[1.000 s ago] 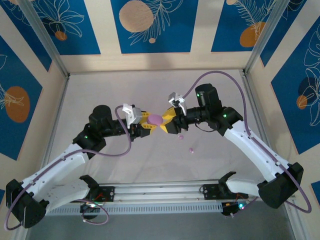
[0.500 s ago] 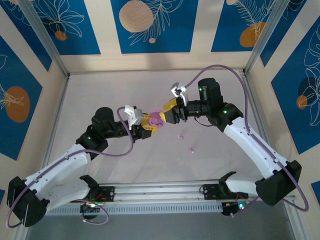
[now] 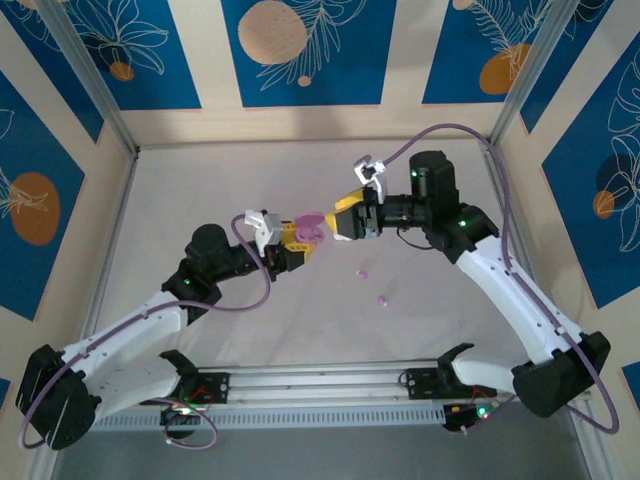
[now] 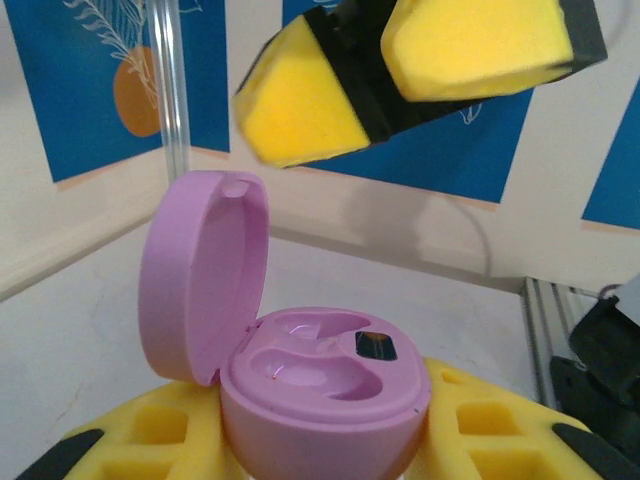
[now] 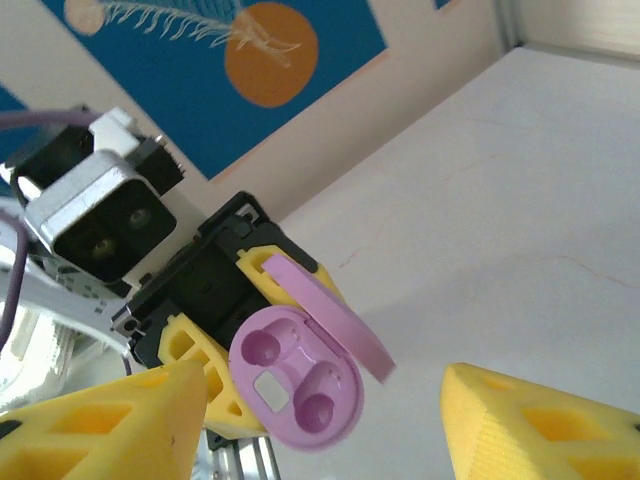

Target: Insert the wireless bluetooth earbuds into the charging case

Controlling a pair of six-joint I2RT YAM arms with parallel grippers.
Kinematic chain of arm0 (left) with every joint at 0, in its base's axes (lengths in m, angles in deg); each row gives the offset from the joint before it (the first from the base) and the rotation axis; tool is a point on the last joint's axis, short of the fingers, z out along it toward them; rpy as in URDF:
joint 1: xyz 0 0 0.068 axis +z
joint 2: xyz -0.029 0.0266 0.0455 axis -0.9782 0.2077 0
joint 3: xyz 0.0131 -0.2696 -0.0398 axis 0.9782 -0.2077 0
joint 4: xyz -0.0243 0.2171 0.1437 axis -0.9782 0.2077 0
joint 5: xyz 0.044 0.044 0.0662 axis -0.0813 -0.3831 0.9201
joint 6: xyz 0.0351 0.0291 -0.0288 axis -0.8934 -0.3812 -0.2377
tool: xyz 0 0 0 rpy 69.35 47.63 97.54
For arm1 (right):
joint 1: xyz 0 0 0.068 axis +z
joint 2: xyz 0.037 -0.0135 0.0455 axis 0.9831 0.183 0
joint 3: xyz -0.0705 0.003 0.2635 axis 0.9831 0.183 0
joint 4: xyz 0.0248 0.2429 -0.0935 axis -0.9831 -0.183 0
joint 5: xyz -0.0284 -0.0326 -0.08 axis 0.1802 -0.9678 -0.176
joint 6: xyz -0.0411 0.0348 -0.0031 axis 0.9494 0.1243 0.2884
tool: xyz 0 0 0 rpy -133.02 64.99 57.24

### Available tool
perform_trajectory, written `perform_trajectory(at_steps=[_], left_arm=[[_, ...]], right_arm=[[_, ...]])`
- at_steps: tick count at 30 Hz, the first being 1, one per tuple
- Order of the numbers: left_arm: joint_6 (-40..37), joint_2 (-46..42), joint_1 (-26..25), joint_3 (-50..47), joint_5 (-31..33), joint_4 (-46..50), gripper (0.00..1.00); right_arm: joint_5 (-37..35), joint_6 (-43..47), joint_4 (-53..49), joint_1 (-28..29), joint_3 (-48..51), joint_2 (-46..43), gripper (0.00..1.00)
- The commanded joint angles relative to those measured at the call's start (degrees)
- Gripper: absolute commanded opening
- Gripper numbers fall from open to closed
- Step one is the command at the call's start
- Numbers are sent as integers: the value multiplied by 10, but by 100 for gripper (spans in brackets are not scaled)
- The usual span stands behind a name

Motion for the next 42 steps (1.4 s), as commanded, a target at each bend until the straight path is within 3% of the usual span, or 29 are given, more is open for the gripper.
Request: perform_trajectory(at_steps=[1,6,10,19,26,42], left_arm=[[28,4,-2,-17,20,-92,29],[29,-3,-2,-29,33,-109,29],[24,-9,-3,-28,32,-97,29],[10,-34,-3,-21,39,-57,29],[5,-50,-3,-19,41,-38,29],[-4,-61,-3,-16,43,-19,29]], right_arm=[[-59,-90,-61,-46,-18,-21,62],[-113,-191,-181,-153,36,-18,39],[-106,-199,-213,-185,119,-22,37],[-224,-215,-249,-108,216,10,36],[-291,-227,-259,-46,232,79,35],[-321,-197,-239,-26,215,179,34]])
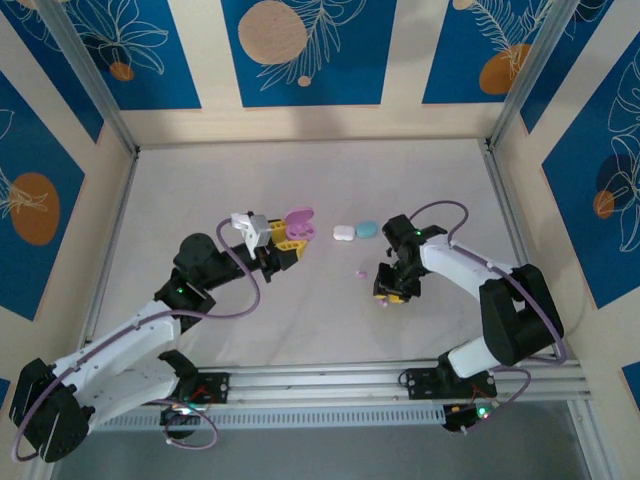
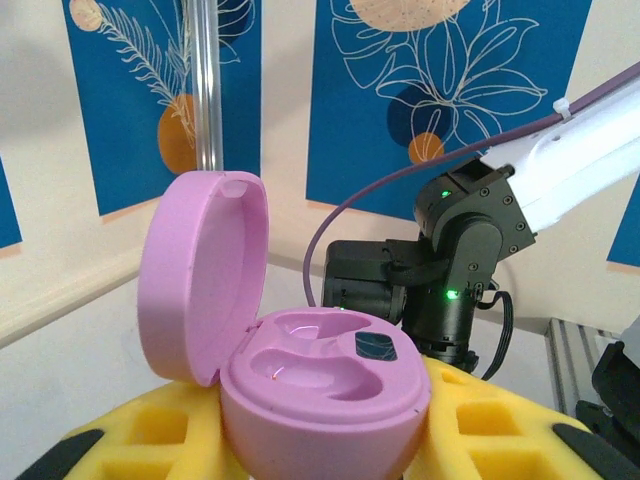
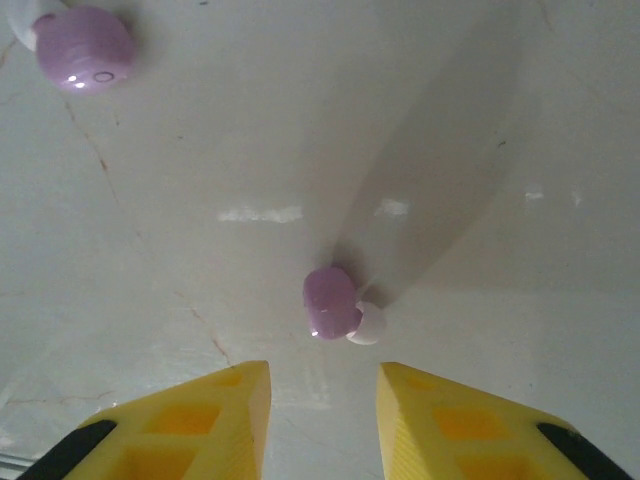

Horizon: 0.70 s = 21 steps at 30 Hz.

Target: Insert the wireless bluetooth earbuds into the charging case

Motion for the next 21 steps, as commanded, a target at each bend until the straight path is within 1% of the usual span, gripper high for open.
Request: perform_trajectory(at_steps=[1,21], left_arm=[[-16,-11,-3,9,5,-1,29],[-24,-21,-3,9,7,24,29]], right_arm=[[-10,14,-4,3,-15,8,34],[-23,37,-21,14,-44,58,35]])
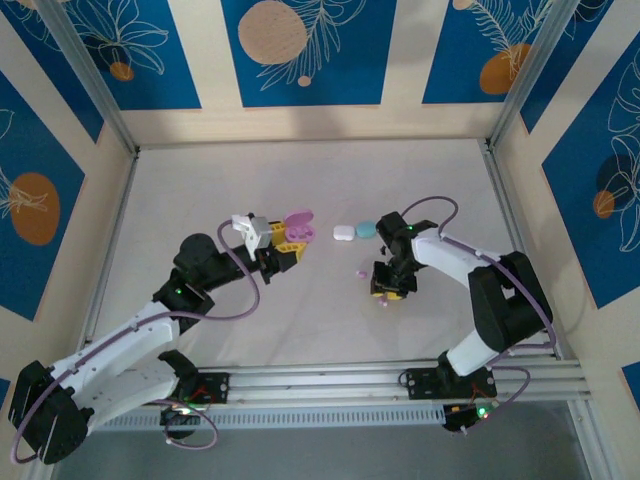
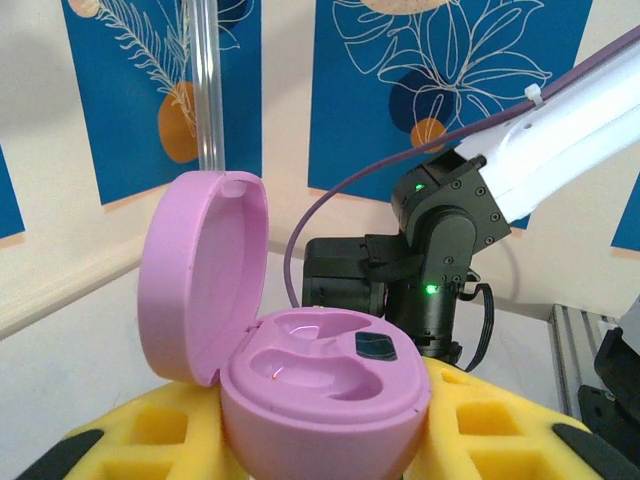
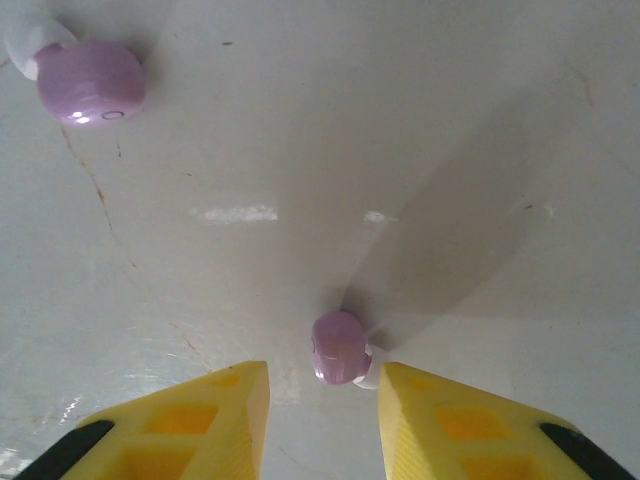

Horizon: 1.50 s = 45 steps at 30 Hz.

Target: Insert the wireless bluetooth earbuds into the charging case

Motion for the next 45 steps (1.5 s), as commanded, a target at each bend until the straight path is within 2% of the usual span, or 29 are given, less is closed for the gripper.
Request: perform_trajectory(at_steps=[1,22,31,34,45], left_arm=[[-14,-13,-3,9,7,0,29],[-8,-6,-3,11,-4,6,29],[-7,0,-3,15,-5,4,29],[-5,1,-3,17,-5,6,30],[-4,4,-3,20,-6,11,30]], right_arm=[[-8,7,-17,4,-14,11,35],[-42,30,-33,24,-41,70,32],[-35,61,-40,26,-48,85,30],[-33,70,-44,28,-53,90,27],[-35,75,-44,29,-61,106,27]])
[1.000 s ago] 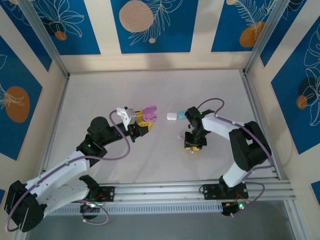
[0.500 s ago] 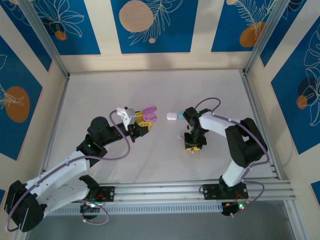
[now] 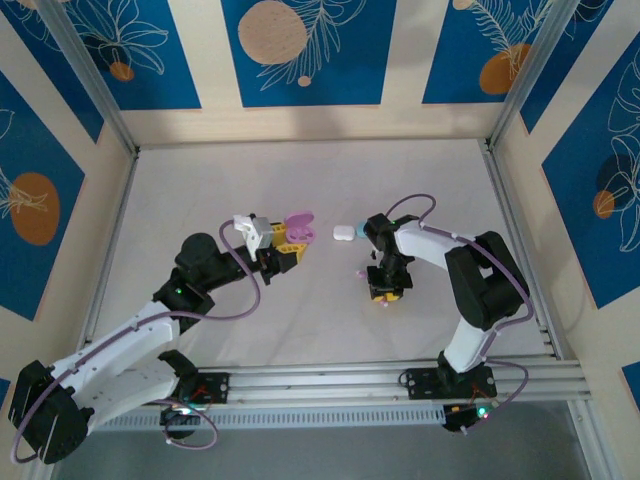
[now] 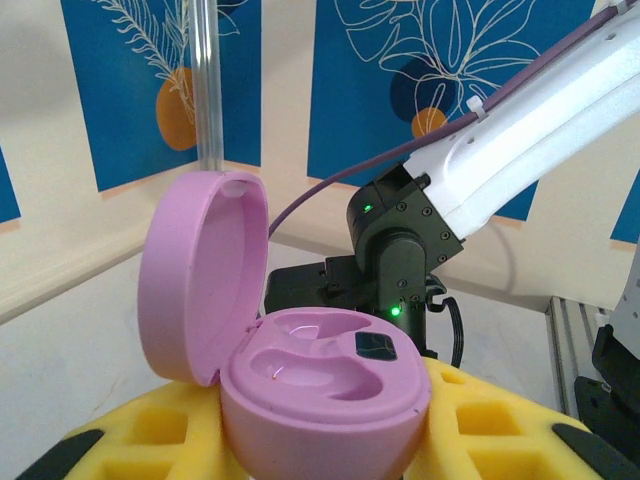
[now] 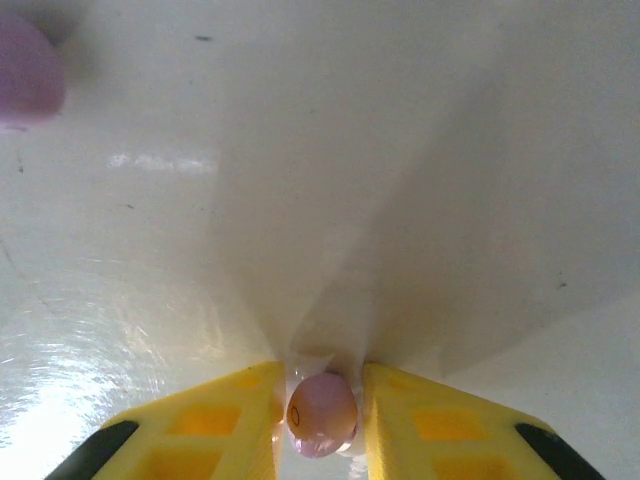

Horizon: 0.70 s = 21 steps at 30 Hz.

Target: Insert the wireless bluetooth earbuds into the charging case

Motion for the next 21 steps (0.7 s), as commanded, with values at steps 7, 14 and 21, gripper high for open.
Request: perform_trajectory(at_steps=[7,14,21], left_arm=[[-4,5,-2,21,-5,-2,30],[-5,6,-3,21,-4,3,30],[-8,7,-3,22,2,3,30]], right_arm=[[14,-3,1,5,-3,5,25],[35,-16,1,4,-9,-38,23],[203,-22,39,-24,-9,-142,22]])
